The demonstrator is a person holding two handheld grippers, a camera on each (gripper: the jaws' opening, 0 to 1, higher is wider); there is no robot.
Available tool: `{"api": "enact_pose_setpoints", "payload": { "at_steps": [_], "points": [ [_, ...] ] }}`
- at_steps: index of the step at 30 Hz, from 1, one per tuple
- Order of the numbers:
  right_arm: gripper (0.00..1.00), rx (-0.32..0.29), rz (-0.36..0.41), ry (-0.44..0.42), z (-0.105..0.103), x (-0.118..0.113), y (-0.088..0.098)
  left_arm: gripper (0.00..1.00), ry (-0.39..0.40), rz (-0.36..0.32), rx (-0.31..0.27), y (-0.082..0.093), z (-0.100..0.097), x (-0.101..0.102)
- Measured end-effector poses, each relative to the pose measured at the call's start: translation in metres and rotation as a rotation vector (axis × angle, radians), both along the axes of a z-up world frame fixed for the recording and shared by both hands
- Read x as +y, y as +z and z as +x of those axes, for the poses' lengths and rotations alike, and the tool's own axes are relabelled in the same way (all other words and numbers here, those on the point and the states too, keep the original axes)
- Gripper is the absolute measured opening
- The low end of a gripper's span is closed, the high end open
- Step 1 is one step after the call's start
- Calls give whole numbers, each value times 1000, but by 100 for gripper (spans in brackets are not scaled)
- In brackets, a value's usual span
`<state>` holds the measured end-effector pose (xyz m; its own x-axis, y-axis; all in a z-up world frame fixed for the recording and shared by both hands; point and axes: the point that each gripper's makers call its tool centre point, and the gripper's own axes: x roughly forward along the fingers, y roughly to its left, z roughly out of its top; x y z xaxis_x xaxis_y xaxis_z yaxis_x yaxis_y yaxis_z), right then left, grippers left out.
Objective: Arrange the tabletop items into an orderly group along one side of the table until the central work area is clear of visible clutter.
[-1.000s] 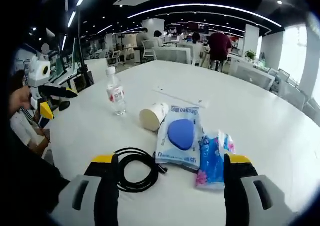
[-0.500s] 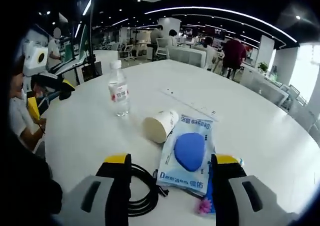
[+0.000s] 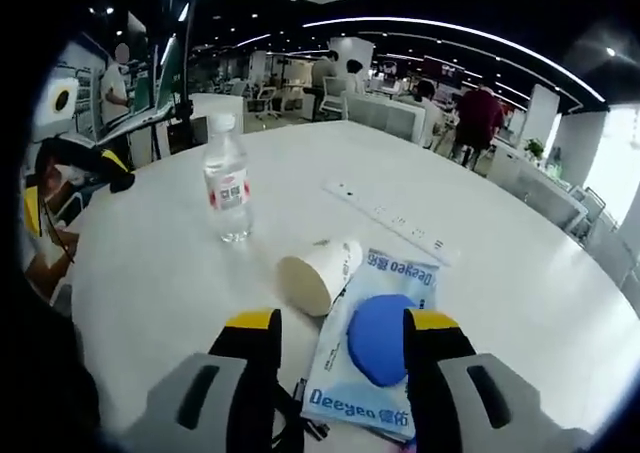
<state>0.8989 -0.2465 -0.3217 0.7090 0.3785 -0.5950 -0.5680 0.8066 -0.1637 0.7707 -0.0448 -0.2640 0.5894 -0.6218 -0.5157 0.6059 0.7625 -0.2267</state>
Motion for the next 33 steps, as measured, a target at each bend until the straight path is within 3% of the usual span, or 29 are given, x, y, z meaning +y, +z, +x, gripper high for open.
{"api": "enact_pose_setpoints", "payload": {
  "at_steps": [11,16,22,27,29,33],
  "points": [
    [28,-1,-69,71,13,17,-19,94,-11,14,7,-3,1,3],
    [23,16,-96,97,21,22,-36,92,-18,21,9,-5,0,6],
    [19,28,-111,103,27,29,-42,91,-14,6,-10,4,2,11],
    [11,28,-109,80,29,33,-36,90,-12,13,-4,1,3,16],
    [1,25,-123,74,28,31,-33,90,-11,15,2,-1,3,17],
    [0,-9,-116,49,31,27,-25,89,-14,15,4,-4,4,18]
  ]
}}
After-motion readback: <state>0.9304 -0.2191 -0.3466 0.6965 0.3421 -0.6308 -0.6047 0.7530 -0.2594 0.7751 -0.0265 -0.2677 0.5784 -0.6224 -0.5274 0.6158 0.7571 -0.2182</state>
